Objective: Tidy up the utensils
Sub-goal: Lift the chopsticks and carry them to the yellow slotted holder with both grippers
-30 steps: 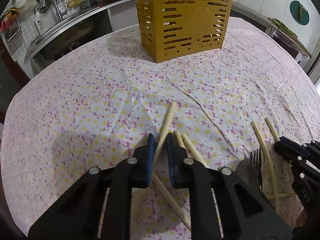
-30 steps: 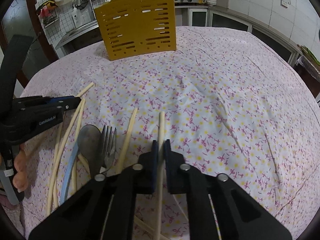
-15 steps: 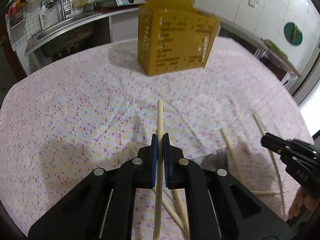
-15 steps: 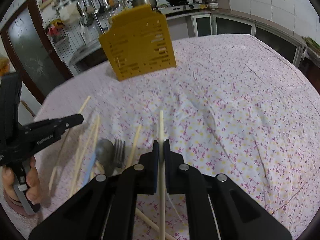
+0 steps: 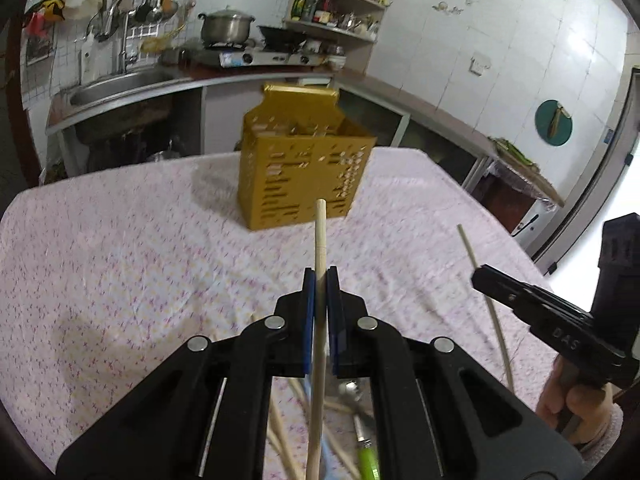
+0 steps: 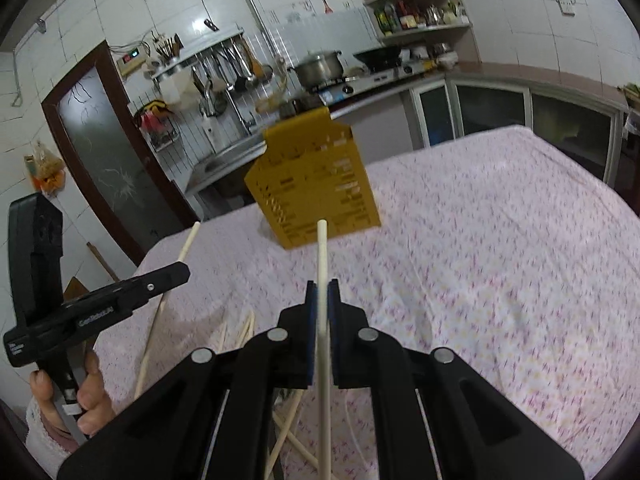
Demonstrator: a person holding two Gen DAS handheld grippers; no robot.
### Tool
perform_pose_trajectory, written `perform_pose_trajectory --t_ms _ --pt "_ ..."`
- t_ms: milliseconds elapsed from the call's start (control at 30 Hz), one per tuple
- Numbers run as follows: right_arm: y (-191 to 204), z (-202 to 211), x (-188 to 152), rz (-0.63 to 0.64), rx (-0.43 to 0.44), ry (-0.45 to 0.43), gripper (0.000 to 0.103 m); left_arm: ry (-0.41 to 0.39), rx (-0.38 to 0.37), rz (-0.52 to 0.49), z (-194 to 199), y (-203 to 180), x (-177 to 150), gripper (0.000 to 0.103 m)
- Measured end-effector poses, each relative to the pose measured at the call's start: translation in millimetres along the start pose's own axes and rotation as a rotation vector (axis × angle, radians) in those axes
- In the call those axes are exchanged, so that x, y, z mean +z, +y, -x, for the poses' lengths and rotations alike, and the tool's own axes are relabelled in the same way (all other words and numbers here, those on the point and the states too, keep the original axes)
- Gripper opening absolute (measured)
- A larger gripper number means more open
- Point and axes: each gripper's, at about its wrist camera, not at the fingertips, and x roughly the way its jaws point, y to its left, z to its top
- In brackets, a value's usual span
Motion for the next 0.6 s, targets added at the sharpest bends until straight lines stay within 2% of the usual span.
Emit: perform_pose_trajectory --t_ms 133,333,500,600 --pt "-4.2 5.8 11.7 -0.001 0.04 -0.057 0.006 -0.04 -0.033 0.015 6.3 -7.4 9.1 0.004" --pt "-5.1 10.3 30.6 0.031 0.069 -0.139 0.006 -0.143 -0.034 -0.006 13.8 -17.9 23.1 0.004" --pt "-0.4 13.5 57.2 0.075 0.083 -0.222 0.006 -0.247 -0.076 -0.006 19.8 -20.7 42.5 0.004" --pt "-0.3 13.9 72.5 0.075 0.098 -0.25 0.006 -0.271 -0.086 -0.017 19.9 -23.4 54.1 0.004"
